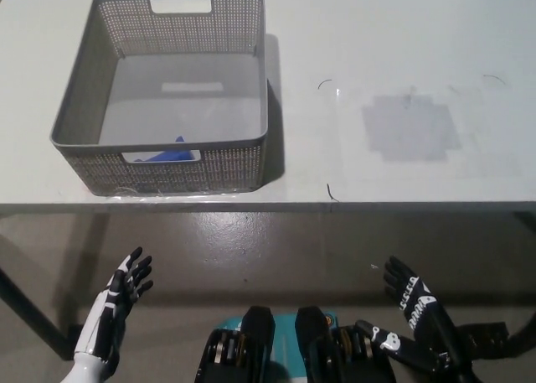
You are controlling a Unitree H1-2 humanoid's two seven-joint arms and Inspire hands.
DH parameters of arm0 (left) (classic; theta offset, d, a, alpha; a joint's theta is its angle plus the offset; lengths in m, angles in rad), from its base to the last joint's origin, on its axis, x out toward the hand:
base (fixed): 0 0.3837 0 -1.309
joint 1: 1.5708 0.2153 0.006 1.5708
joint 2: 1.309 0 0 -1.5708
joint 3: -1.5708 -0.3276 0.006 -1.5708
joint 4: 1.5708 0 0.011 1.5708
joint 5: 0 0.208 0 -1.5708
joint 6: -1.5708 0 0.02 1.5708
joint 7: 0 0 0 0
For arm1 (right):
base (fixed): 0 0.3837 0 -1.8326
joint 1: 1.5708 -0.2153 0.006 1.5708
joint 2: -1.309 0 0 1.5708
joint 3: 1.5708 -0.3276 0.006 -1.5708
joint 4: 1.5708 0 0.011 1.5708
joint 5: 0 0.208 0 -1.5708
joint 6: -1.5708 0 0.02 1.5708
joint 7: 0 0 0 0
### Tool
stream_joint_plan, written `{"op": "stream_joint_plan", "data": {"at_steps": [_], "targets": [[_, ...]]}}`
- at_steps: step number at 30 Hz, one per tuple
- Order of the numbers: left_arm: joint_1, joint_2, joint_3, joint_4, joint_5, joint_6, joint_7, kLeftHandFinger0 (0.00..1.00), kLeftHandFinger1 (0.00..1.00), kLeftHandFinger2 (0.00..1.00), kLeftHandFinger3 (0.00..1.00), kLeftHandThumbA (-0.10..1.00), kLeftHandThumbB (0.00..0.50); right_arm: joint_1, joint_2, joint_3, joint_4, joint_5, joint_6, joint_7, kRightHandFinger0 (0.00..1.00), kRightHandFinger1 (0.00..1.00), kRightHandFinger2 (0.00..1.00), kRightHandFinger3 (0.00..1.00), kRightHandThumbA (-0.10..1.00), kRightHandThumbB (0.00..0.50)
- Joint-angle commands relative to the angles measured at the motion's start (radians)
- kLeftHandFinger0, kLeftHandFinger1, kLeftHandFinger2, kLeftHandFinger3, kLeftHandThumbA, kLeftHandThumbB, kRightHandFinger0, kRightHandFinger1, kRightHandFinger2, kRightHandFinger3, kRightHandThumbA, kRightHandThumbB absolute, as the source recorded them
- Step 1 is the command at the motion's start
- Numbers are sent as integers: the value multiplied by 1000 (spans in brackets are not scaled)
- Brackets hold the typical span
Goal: Use the right hand to pick up a chess pieces and put it into a container on the left hand side
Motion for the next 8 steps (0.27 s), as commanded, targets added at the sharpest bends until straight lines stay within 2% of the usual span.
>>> {"op": "stream_joint_plan", "data": {"at_steps": [1,3,8], "targets": [[-19,10,4,-19,-6,-4,-1,1000,1000,1000,1000,1000,384,-25,-1,-10,-6,20,-16,30,1000,1000,1000,1000,1000,222],[-20,13,2,-7,0,-19,-3,1000,1000,1000,1000,1000,393,-24,1,-12,-4,27,-15,32,1000,1000,1000,1000,1000,205],[-16,12,1,-16,12,-4,7,1000,1000,1000,1000,1000,363,-27,2,-16,9,33,-16,40,1000,1000,1000,1000,1000,214]]}}
